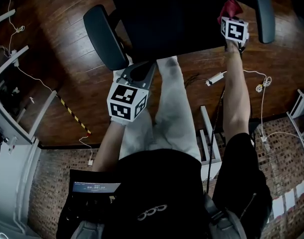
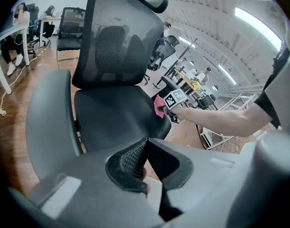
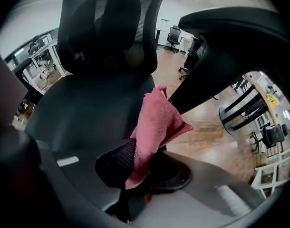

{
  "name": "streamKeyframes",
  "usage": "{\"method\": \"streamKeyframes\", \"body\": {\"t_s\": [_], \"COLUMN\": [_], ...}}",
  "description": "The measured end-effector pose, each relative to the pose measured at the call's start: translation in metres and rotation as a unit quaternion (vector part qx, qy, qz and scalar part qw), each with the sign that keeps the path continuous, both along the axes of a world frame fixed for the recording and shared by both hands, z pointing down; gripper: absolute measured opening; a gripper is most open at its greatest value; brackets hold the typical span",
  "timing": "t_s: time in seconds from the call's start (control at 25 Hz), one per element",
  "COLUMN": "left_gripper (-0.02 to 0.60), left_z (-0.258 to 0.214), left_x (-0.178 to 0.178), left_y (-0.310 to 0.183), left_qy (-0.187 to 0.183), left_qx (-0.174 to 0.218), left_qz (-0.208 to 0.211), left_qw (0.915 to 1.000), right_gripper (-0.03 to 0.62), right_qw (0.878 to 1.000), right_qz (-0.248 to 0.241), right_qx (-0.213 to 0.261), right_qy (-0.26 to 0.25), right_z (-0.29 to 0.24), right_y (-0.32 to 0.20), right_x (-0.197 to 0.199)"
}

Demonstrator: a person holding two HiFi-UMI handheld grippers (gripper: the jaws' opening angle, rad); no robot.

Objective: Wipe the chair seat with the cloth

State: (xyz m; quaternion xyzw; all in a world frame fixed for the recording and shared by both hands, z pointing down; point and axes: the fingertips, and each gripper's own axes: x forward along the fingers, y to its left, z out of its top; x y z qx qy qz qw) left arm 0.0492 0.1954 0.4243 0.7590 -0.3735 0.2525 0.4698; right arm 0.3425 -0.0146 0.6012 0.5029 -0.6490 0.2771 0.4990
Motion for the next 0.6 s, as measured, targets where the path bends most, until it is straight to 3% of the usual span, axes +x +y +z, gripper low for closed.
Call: {"method": "streamKeyframes", "body": {"t_s": [0.32,0.6], "left_gripper": [-0.006,-0.006], "left_z": [-0.001,0.0], "left_x": [-0.011,-0.046], "left_y": [-0.005,-0.004], "left_qy": [0.005,0.008], "left_qx": [0.0,-0.006], "left_qz": [-0.002,-0.015], "left_qw": [1.0,0.9998], "right_gripper": [0.067,0.067], "right_qw": [0.999,0.992], "right_qz": [-0.032,-0.084], "right_qx": [-0.041,-0.071], "right_qy": [-0.016,-0.064], "right_z": [0.022,0.035], "right_y": [0.025,0.066], "right_x": [-0.045,-0.152]}}
